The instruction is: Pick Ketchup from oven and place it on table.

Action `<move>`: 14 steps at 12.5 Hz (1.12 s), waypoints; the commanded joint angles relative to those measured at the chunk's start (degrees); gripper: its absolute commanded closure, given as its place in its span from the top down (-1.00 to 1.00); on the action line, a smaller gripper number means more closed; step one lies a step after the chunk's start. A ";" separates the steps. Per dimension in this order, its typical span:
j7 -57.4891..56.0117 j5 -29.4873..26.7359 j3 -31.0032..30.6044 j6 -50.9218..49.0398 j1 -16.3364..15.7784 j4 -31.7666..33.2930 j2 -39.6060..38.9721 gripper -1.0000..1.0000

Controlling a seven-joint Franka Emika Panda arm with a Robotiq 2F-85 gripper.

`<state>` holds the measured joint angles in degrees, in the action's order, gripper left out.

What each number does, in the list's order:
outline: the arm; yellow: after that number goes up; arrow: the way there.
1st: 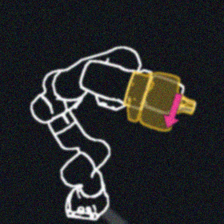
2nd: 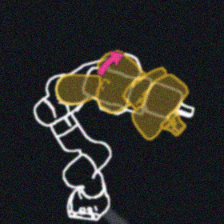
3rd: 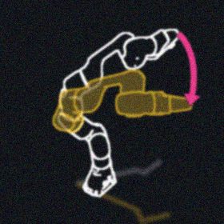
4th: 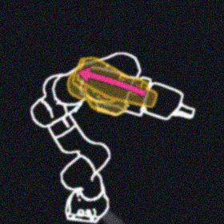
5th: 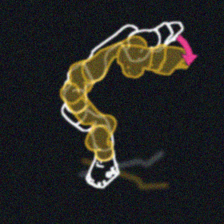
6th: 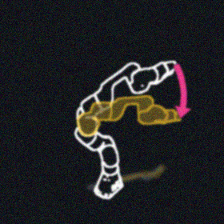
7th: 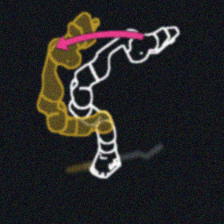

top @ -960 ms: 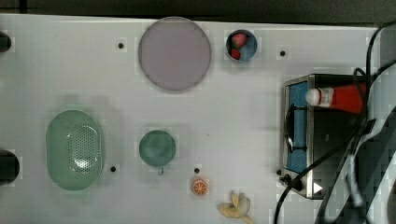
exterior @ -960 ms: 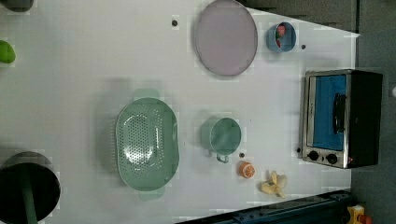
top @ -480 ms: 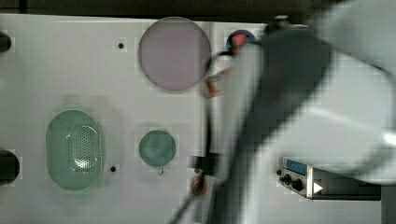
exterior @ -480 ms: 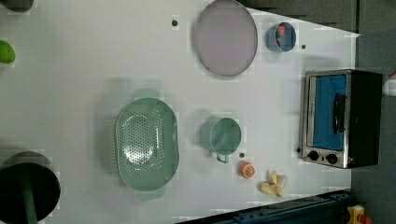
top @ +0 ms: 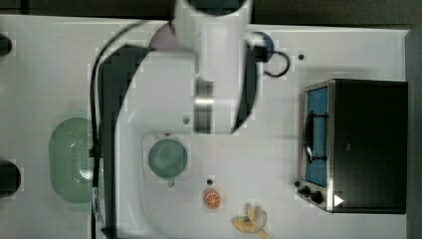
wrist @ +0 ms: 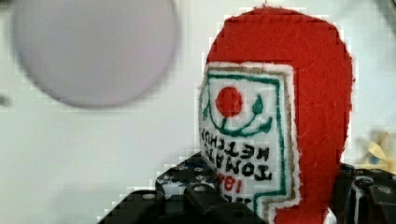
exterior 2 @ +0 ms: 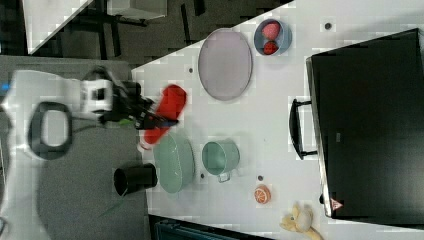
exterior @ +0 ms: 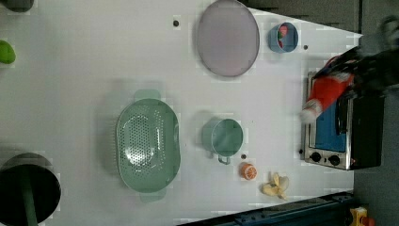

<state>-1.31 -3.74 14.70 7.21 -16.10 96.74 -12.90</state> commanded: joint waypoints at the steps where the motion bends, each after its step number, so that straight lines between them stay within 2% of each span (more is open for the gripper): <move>1: 1.58 0.17 2.78 5.96 1.88 8.27 0.90 0.27; 5: 1.65 0.15 2.53 23.97 1.65 22.62 -0.74 0.27; 9: 2.07 0.11 1.40 37.77 1.61 29.62 -5.37 0.27; 10: 2.07 0.04 1.24 38.59 1.60 29.82 -6.70 0.35; 13: 2.07 -0.29 1.28 40.62 1.61 29.79 -8.98 1.00; 14: 2.10 -0.31 1.39 40.59 1.61 29.62 -8.59 1.00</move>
<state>-1.31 -3.21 17.37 46.83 -13.86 128.47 -24.86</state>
